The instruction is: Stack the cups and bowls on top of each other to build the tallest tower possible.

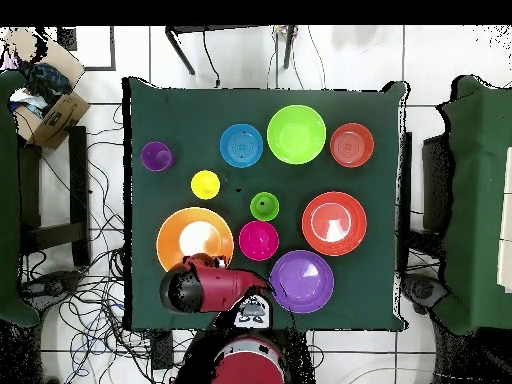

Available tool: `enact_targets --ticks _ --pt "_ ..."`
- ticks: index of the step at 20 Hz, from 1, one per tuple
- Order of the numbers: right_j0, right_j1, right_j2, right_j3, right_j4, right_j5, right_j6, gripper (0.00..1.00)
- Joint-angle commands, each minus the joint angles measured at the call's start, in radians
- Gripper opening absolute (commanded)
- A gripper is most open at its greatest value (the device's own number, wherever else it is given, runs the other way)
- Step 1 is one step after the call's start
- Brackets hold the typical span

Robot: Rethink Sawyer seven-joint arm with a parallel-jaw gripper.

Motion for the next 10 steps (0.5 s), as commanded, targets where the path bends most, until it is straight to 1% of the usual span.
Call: enact_targets --ticks 1,5,10 --pt "-0.019 -0.091 0.068 -0.013 0.025 0.061 0.160 1.00" --pt "-0.030 -0.102 0.062 -0.029 0.025 0.088 0.147 1.00" --pt "-0.069 -0.116 0.084 -0.040 0.030 0.119 0.134 1.00"
